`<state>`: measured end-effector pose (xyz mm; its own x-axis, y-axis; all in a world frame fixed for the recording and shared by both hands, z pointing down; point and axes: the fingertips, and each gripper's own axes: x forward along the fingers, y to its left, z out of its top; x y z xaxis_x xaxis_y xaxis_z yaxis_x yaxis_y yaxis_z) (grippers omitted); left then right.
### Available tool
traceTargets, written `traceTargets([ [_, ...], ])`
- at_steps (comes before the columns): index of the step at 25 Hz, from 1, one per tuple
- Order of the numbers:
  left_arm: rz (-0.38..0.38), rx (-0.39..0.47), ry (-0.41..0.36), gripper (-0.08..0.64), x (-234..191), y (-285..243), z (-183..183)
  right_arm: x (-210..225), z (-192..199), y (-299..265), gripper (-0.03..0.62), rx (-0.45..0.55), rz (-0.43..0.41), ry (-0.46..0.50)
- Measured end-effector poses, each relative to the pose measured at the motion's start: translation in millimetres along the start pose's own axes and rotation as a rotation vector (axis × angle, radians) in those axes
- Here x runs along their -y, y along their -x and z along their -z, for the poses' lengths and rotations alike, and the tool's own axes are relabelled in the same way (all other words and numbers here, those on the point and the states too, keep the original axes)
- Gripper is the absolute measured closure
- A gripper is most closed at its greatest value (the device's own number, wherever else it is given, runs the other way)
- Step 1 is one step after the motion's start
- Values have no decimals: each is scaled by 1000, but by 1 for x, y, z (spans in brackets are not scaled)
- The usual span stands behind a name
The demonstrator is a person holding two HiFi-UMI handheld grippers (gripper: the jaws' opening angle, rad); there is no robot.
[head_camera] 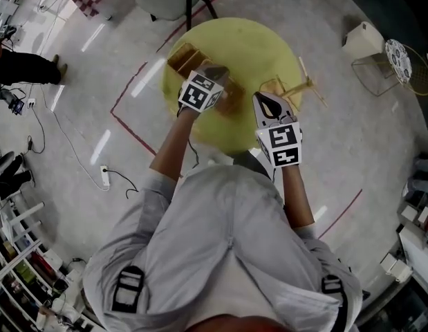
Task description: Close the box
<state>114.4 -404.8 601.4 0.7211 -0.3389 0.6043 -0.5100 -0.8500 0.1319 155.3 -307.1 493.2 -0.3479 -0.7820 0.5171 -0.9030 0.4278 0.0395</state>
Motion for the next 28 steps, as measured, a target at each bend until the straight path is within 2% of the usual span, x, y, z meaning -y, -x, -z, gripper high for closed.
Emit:
traceTargets([
  [5, 8, -96, -24, 518, -8, -37, 13, 6, 6, -8, 569, -23, -7, -22],
  [11, 17, -173, 29, 518, -14, -60, 29, 9, 16, -15, 569, -47, -14, -42],
  [15, 9, -216, 21, 518, -13, -70, 38, 14, 22, -15, 569, -60, -11, -49],
  [19, -4, -212, -3, 517, -15, -75, 39, 19, 25, -13, 569, -60, -5, -44],
  [22, -7, -203, 6, 430, -13, -72, 38, 19, 25, -10, 569, -54, -4, -44],
  [28, -49, -117, 35, 423, -18, -36, 29, 15, 17, 0, 569, -24, 10, -28],
])
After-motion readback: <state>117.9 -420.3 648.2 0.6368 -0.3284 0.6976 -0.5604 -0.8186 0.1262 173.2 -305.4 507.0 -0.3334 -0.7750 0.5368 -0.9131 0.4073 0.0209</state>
